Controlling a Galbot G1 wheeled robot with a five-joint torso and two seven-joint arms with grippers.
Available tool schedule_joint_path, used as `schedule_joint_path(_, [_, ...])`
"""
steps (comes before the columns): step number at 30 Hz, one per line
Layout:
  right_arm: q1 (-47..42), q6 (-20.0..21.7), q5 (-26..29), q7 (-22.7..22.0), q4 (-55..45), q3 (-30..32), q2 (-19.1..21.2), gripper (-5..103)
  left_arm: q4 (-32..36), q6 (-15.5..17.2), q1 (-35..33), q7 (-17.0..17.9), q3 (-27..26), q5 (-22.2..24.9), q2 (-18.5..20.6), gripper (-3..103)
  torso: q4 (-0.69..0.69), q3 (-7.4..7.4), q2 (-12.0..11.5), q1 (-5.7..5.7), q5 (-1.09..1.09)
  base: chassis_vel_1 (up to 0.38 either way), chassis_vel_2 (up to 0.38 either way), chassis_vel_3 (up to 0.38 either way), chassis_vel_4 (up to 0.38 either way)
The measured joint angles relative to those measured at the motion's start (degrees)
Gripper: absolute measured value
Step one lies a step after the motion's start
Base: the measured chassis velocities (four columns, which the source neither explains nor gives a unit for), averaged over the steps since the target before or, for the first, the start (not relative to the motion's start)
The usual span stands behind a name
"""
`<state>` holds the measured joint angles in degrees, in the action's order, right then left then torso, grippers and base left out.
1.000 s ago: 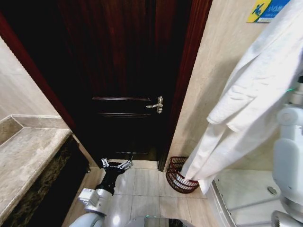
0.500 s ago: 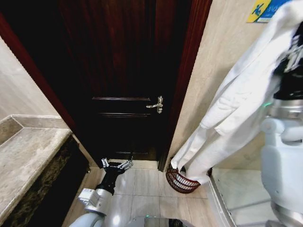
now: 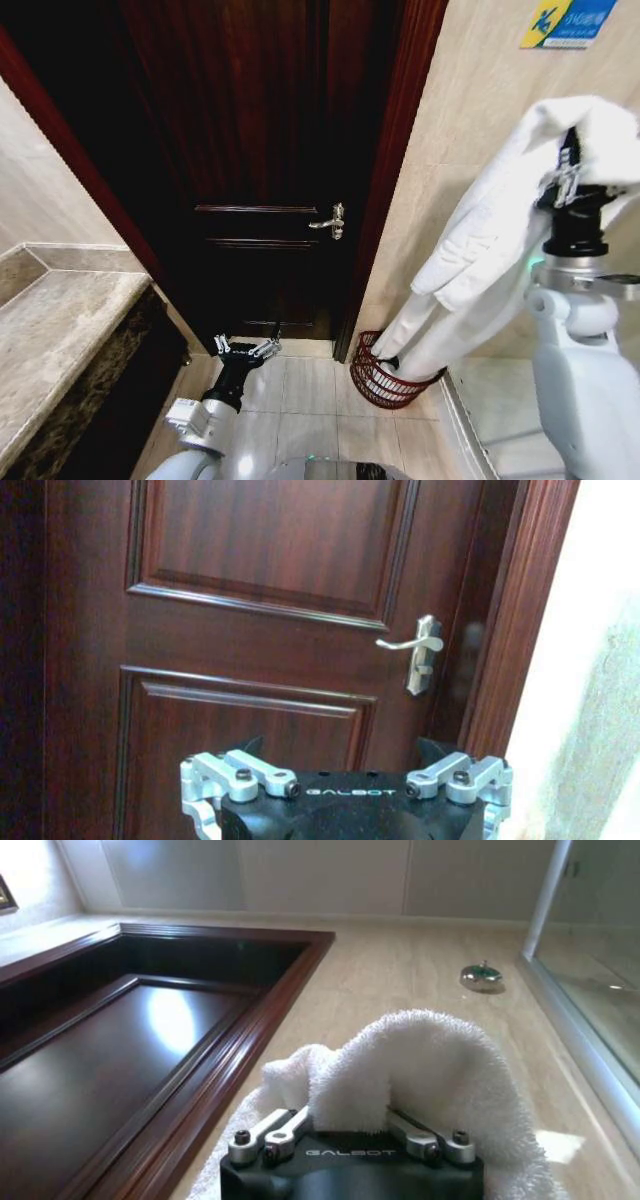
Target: Discard the used towel into the hamper.
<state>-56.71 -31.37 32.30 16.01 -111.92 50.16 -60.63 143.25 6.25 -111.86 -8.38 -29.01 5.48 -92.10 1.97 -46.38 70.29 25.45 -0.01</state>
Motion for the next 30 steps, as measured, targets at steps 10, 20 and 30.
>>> schedule_joint_path(10, [-4.43,-2.11,-0.65,1.09,0.46,0.8,-2.86,11,0.0,0.0,0.0,0.0,0.0,0.0,0.0,100,0.0,0.0,0.0,0.0,0.01,0.0,0.0,0.0,0.0])
schedule_joint_path(20, [-6.63,-5.35,-2.11,2.34,2.69,-0.39,-5.64,11,0.0,0.0,0.0,0.0,0.0,0.0,0.0,100,0.0,0.0,0.0,0.0,0.0,0.0,0.0,0.0,0.0])
schedule_joint_path(30, [-8.21,-8.98,-3.37,4.85,7.97,-2.4,-8.53,11,0.0,0.0,0.0,0.0,0.0,0.0,0.0,100,0.0,0.0,0.0,0.0,0.01,0.0,0.0,0.0,0.0])
